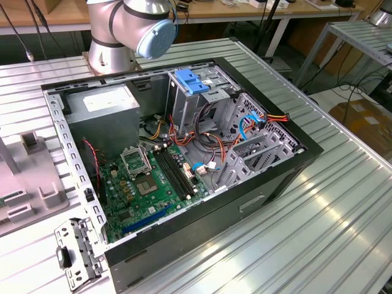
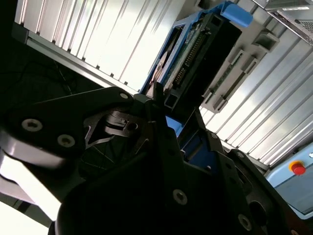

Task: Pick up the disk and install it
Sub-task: 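Pick up the disk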

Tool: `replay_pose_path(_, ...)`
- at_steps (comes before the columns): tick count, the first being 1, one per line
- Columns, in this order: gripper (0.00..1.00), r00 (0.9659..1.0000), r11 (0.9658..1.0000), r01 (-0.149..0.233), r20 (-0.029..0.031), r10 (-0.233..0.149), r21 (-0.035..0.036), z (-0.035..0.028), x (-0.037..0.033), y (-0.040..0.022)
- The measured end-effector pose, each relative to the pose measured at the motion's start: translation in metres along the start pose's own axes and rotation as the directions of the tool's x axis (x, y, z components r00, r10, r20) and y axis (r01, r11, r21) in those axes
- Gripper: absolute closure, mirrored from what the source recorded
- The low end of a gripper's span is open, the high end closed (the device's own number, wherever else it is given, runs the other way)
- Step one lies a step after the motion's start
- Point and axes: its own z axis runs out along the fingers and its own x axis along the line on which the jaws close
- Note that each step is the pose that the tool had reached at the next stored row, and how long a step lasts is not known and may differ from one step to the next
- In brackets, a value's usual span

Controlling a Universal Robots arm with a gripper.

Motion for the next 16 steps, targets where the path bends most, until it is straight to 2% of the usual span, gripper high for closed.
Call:
replay_pose_path(10, 0.63, 1.0, 1.0, 0.0, 0.0, 0.0, -0.0001, 0.0002, -0.0001, -0.0155)
replay_pose_path(11, 0.63, 1.0, 1.0, 0.0, 0.0, 0.0, -0.0001, 0.0003, 0.001, -0.0224)
replay_pose_path(12, 0.63, 1.0, 1.0, 0.0, 0.0, 0.0, 0.0, -0.0005, 0.0117, -0.0272)
replay_pose_path(13, 0.63, 1.0, 1.0, 0.0, 0.0, 0.0, 0.0, -0.0007, 0.0159, -0.0356)
replay_pose_path(14, 0.63, 1.0, 1.0, 0.0, 0.0, 0.0, -0.0001, -0.0008, 0.0172, -0.0399)
replay_pose_path(16, 0.63, 1.0, 1.0, 0.0, 0.0, 0.0, 0.0, -0.0008, 0.0176, -0.0414)
